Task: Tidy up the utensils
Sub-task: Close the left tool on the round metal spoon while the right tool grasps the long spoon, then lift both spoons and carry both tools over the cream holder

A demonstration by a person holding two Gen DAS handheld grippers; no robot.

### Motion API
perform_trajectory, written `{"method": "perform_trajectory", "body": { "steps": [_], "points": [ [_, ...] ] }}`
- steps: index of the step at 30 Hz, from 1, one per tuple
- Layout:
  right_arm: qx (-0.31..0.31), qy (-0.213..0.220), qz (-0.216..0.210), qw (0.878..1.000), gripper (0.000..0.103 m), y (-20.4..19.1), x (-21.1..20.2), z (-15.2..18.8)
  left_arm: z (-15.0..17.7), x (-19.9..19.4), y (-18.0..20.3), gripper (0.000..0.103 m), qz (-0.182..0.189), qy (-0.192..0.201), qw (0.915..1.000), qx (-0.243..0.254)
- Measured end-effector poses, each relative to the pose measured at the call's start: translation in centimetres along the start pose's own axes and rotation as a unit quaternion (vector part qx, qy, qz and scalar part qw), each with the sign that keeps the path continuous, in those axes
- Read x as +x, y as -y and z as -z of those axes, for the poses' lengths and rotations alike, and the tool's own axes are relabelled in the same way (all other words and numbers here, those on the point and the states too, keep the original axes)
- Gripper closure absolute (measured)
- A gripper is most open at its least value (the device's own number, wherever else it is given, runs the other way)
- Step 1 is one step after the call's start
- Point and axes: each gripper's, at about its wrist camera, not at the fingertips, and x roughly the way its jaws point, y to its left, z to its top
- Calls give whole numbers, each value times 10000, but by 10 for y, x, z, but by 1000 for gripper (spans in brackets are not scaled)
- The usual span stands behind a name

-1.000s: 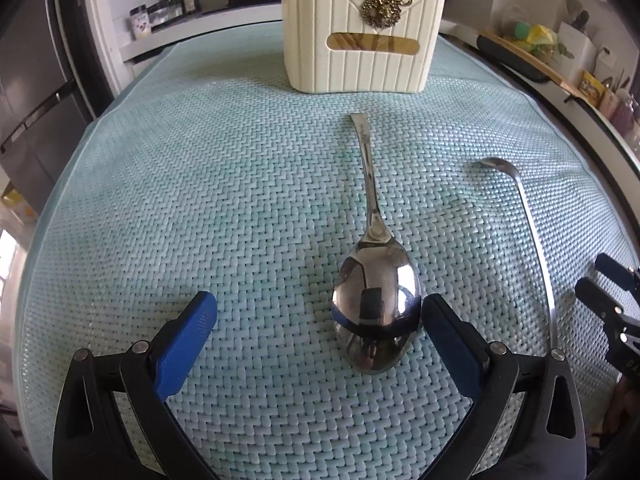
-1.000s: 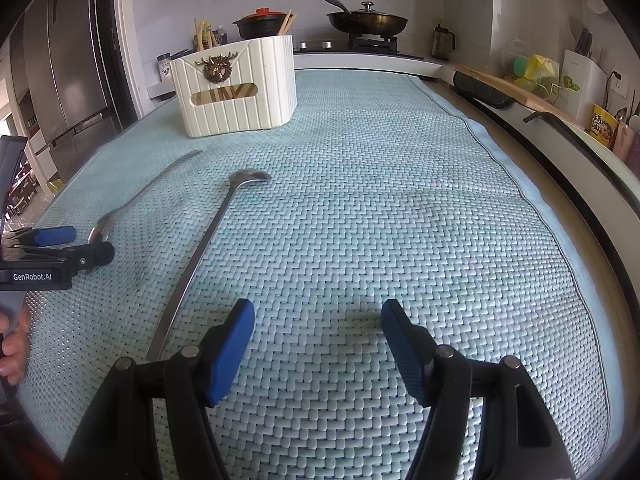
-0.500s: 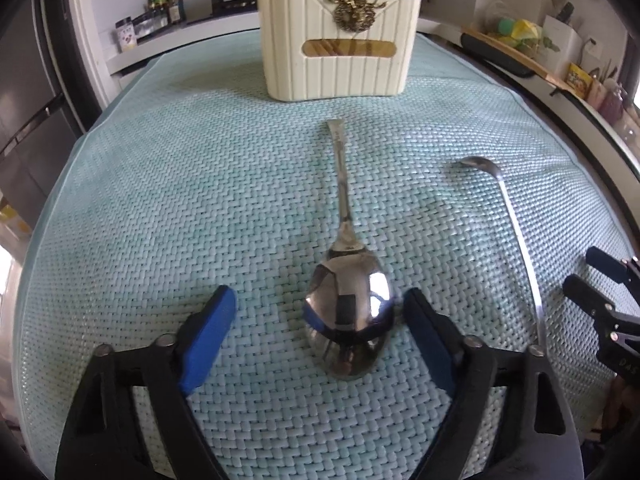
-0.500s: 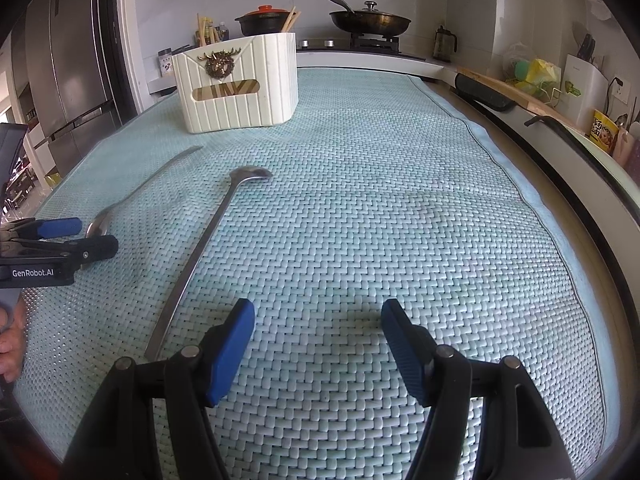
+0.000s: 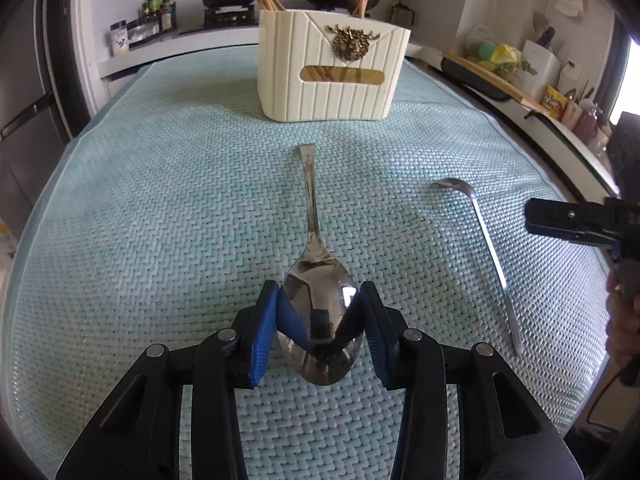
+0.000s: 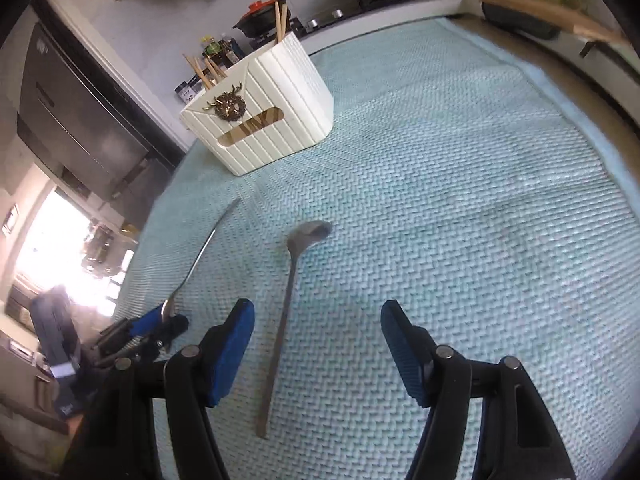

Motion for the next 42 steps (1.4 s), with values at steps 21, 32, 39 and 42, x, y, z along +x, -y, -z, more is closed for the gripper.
{"method": "perform_trajectory", "body": {
  "steps": [21, 32, 39, 42],
  "points": [
    [-242, 242, -786, 9963, 100, -54, 10, -49, -19, -57, -32, 62, 178, 544, 9972, -485],
    [-719, 1019, -786, 9891, 100, -87, -65, -41, -38, -96, -44, 62, 204, 993, 9929, -622],
    [-946, 1237, -743, 9850, 100, -93, -91, -30, -43, -107, -45, 62, 135, 1165, 9910, -650],
    [-996, 1312, -750, 9835, 100, -95, -99, -27, -44, -112, -43, 62, 152, 1243, 9900, -657]
  ]
}}
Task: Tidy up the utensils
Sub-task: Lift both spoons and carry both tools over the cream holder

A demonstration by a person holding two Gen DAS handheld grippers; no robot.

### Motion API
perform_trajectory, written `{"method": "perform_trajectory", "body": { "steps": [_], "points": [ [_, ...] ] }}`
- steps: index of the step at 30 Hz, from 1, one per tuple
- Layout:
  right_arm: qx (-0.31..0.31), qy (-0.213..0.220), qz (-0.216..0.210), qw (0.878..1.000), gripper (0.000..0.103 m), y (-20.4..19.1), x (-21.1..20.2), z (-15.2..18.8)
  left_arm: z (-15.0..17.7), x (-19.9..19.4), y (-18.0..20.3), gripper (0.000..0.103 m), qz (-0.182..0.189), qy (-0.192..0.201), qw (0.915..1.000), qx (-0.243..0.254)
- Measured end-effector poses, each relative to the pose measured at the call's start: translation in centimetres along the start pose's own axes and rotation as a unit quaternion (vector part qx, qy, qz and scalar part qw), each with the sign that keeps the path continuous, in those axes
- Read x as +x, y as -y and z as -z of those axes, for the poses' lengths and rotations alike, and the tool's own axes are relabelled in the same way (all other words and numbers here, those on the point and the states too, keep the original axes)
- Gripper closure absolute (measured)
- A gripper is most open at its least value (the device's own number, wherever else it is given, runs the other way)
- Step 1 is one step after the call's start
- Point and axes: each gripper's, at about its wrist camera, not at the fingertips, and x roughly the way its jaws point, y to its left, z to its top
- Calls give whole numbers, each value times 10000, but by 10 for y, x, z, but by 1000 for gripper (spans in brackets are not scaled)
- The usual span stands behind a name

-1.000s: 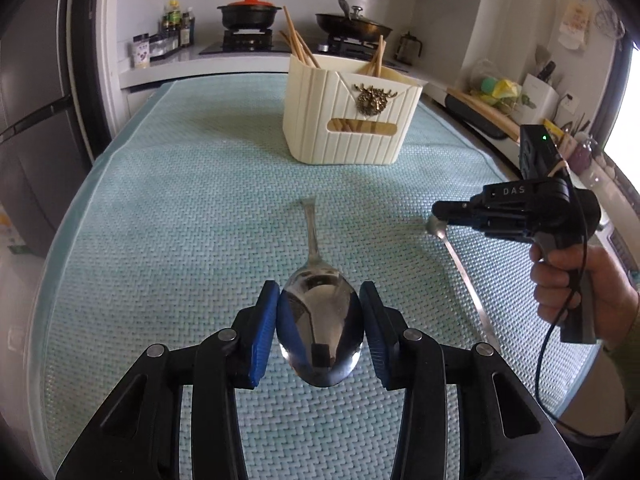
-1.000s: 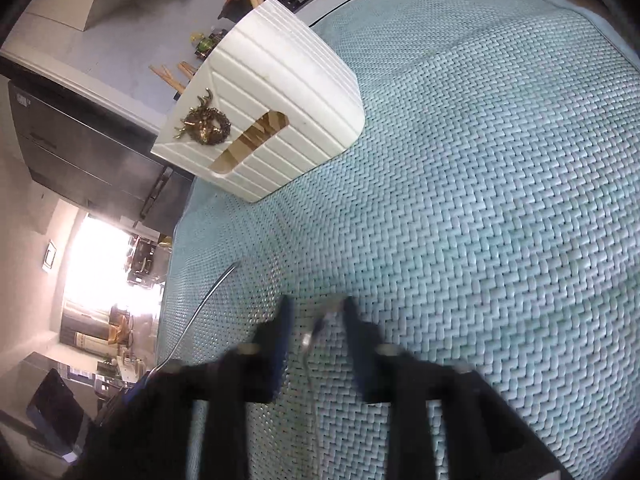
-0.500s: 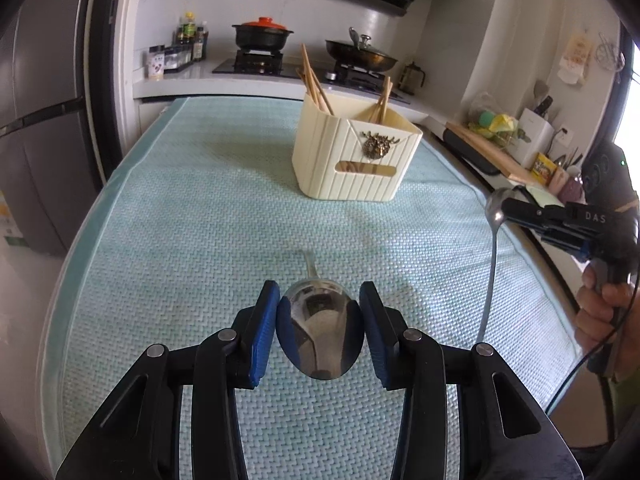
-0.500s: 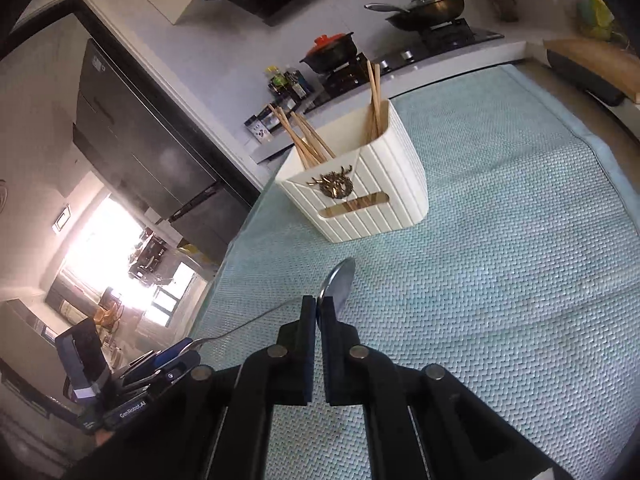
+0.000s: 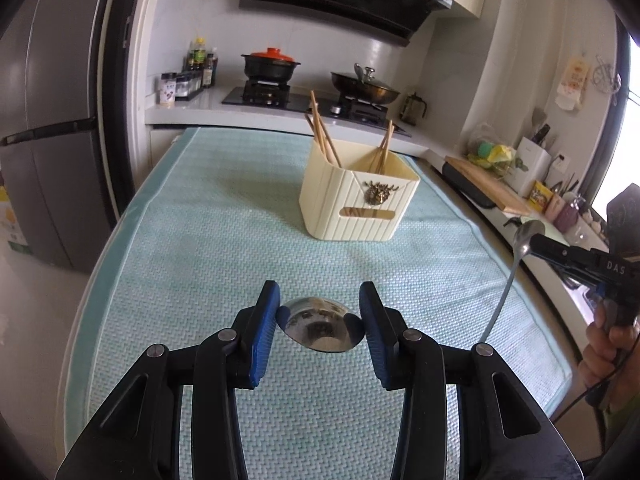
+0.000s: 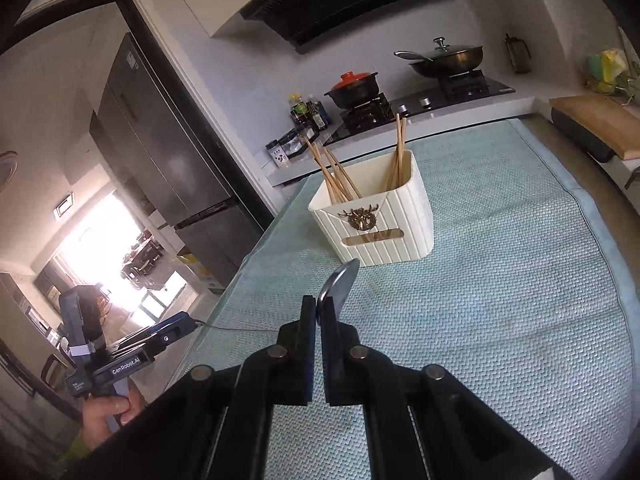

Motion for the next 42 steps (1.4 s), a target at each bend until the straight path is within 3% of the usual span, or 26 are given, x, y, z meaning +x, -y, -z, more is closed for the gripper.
{"method": "perform_trajectory", "body": {
  "steps": [28, 42],
  "points": [
    [-286, 461, -32, 9985, 100, -19, -26, -28, -47, -22, 8, 64, 446, 381, 9983, -44],
    [-443, 661, -57, 9968, 100, -19, -22, -73, -96, -14, 16, 64, 677, 495, 9965, 46]
  ]
}}
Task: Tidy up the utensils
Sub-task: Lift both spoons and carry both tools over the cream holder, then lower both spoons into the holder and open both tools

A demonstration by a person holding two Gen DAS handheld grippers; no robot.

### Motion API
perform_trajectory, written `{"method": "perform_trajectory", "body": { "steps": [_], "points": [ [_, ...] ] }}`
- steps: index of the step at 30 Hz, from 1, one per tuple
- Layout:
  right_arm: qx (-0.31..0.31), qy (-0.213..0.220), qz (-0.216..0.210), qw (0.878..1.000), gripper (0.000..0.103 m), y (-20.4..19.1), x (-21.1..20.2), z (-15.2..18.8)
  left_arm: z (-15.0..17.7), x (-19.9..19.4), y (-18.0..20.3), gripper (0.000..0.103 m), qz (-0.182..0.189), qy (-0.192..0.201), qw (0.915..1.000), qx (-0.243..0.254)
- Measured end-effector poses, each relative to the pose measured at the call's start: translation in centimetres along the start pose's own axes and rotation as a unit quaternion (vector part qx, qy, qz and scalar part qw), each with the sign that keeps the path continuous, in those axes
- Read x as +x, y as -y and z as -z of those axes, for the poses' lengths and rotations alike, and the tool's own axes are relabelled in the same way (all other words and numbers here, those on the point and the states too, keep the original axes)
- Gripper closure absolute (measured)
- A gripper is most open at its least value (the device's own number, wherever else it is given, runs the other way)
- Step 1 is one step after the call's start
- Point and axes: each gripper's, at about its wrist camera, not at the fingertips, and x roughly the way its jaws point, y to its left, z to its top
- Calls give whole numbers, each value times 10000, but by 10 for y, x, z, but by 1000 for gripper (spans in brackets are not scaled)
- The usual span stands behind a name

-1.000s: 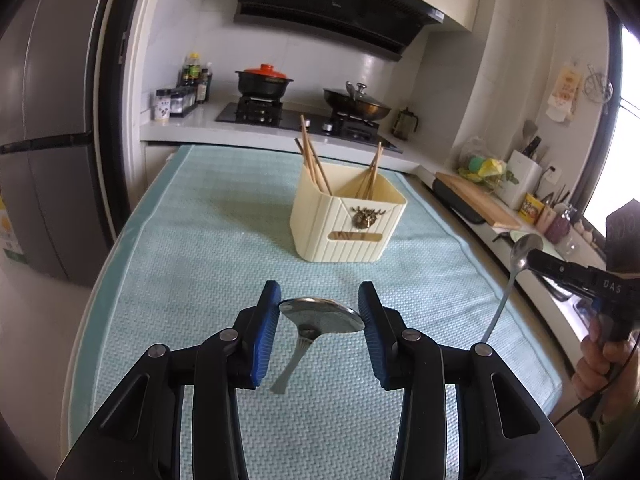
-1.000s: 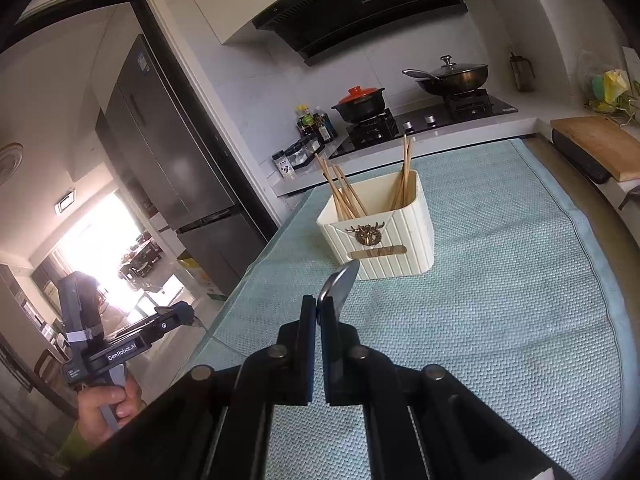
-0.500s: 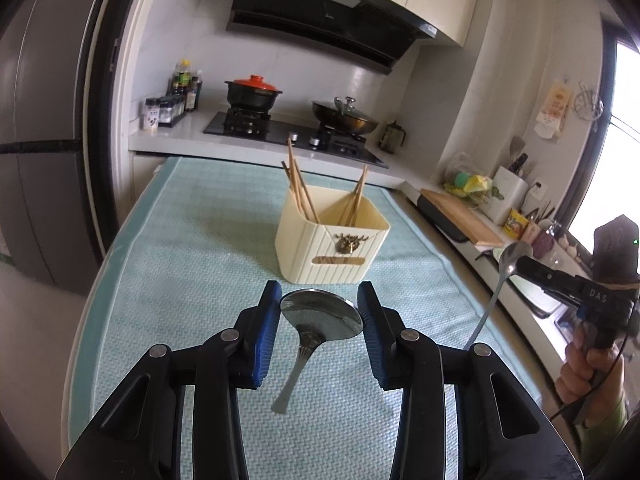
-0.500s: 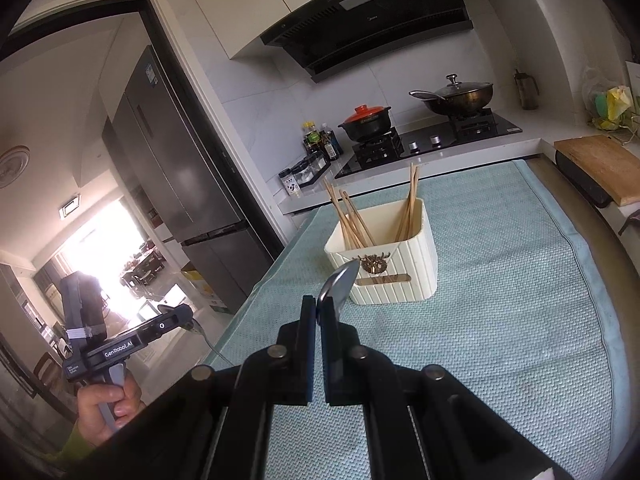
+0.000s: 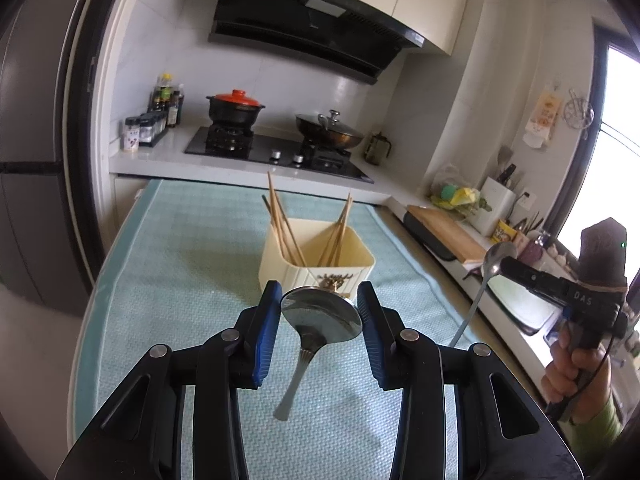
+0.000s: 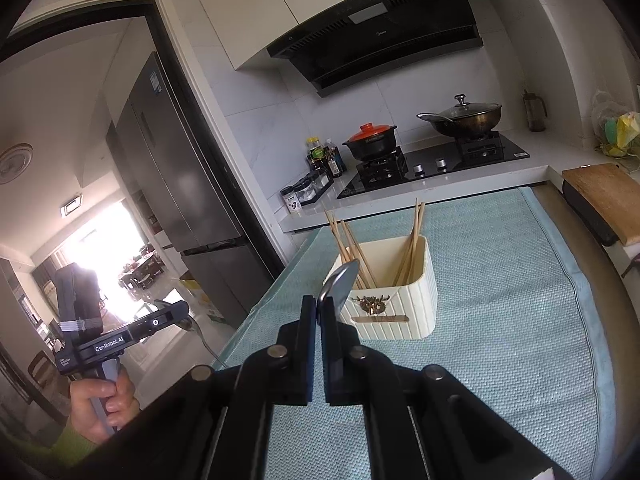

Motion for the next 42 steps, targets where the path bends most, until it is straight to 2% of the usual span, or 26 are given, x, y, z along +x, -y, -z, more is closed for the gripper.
{"method": "perform_trajectory", "body": {
  "steps": [9, 15, 19, 23, 30, 34, 35, 38, 42],
  "points": [
    [-10, 310, -134, 9994, 100, 8, 25, -69, -77, 25, 5, 65, 178, 185, 9996, 103],
    [5, 474, -332, 9983, 100, 10, 74, -119, -133, 59, 12, 65, 276, 344, 9990, 102],
    [-17, 434, -287, 9986, 101, 19, 117, -134, -155, 91, 17, 65, 305, 433, 9986, 83],
    [60, 30, -155, 9999, 101, 40, 166, -124, -150, 137, 13, 65, 224, 253, 9994, 2],
    [269, -630, 26, 9976, 101, 76, 232, -88, -109, 217, -14, 65, -58, -377, 9988, -313],
    [484, -985, 103, 9939, 100, 91, 259, -72, -98, 240, -27, 65, -169, -604, 9972, -408],
    [501, -1057, 128, 9931, 97, 93, 264, -69, -97, 243, -29, 65, -185, -637, 9969, -434],
    [497, -1228, 297, 9907, 97, 94, 271, -63, -97, 244, -32, 64, -272, -620, 9968, -429],
    [266, -1153, 403, 9922, 96, 85, 257, -68, -105, 226, -27, 34, -397, -445, 9978, -282]
  ]
}}
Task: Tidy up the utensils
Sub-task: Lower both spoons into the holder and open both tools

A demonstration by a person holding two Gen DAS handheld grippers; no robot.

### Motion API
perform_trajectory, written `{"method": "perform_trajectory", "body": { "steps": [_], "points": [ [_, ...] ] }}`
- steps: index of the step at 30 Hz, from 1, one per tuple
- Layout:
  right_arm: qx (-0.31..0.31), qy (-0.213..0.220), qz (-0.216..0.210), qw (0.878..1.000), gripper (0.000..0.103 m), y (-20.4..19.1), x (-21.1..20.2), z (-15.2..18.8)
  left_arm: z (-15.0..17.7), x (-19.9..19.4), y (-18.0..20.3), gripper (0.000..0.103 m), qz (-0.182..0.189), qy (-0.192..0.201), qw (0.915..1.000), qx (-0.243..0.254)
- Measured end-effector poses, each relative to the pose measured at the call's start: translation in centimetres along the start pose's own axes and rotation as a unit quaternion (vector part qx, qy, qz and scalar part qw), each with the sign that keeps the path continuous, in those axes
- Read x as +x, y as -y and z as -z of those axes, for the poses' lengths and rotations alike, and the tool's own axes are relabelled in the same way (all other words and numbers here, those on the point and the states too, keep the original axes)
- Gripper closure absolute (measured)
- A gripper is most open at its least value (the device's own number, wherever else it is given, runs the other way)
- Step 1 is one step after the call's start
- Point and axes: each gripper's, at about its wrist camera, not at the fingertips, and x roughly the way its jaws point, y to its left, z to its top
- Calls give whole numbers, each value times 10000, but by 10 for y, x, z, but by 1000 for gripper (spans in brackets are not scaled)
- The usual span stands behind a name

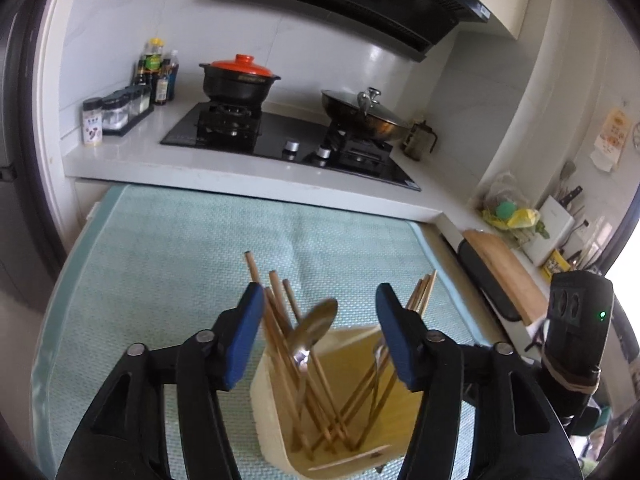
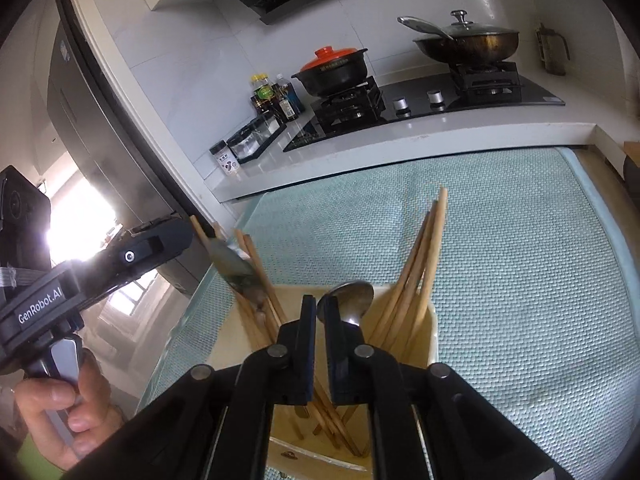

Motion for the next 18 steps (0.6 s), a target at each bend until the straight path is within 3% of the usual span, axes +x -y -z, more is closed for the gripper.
{"method": "perform_trajectory", "body": {
  "steps": [4, 6, 8, 12, 14, 18],
  "points": [
    [-353, 317, 173, 9987, 95, -16, -43, -5, 2, -41, 13, 15, -188, 302, 9985, 410],
    [-569, 545, 304, 9964, 79, -26, -72, -3, 10, -68, 24, 3, -429, 537, 9955, 656],
    [-748, 880, 411, 9925, 42, -40, -106, 6, 23, -95, 33, 1, -677, 785, 9906, 890],
    [-1092, 1461, 774, 9802, 36, -69, -165, 36, 53, -133, 52, 1, -1132, 1029, 9808, 1209],
    [-1168, 1720, 920, 9738, 20, -81, -189, 52, 69, -151, 58, 0, -1195, 1077, 9801, 1163],
    [-1042, 2188, 998, 9650, 0, -96, -229, 80, 101, -174, 64, 0, -1128, 874, 9848, 994]
  ]
}}
